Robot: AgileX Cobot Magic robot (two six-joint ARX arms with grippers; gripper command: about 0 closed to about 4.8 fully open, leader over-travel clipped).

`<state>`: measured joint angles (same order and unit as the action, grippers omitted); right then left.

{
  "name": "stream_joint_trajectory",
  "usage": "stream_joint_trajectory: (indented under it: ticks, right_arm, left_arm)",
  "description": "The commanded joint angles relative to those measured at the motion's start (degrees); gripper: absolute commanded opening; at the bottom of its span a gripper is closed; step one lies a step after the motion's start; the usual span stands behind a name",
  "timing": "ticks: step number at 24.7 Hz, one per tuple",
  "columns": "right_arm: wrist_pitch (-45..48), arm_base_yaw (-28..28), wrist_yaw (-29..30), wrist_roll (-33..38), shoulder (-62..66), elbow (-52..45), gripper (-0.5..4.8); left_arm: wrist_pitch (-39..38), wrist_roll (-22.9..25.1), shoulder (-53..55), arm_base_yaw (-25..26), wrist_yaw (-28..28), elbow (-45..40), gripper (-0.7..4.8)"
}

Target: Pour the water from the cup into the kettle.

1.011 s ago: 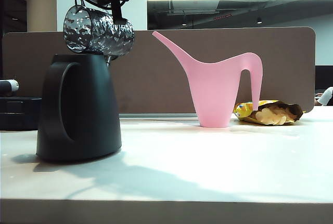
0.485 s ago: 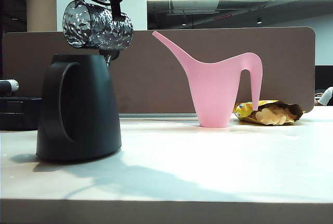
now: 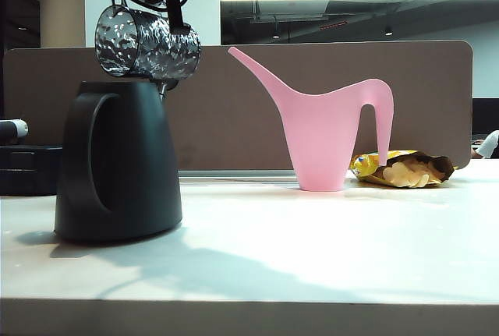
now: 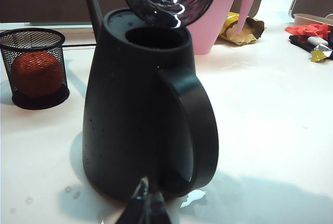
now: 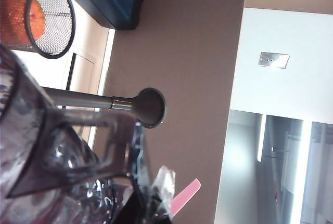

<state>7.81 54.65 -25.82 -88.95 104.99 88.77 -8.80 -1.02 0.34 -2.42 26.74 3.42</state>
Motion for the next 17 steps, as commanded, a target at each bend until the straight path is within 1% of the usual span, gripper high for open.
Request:
stream_joint_trajectory:
  ticks: [1,12,17]
  right_arm:
    - [1.0,0.1,0.0,0.2,-0.3,0.3,-0.08]
    - [0.8,0.1,0.0,0.7,-0.3,0.3,-0.08]
    - [-1.5,0.1,0.0,0.9,-0.3,0.3,-0.08]
  left_arm:
    - [0.7,0.1,0.0,0.0,-0.1,0.2,-0.05]
    - [0.7,0.2,0.0,0.0,-0.1,0.2,-0.05]
    - [0.5,0.2,0.0,0.0,0.1,0.2,-0.05]
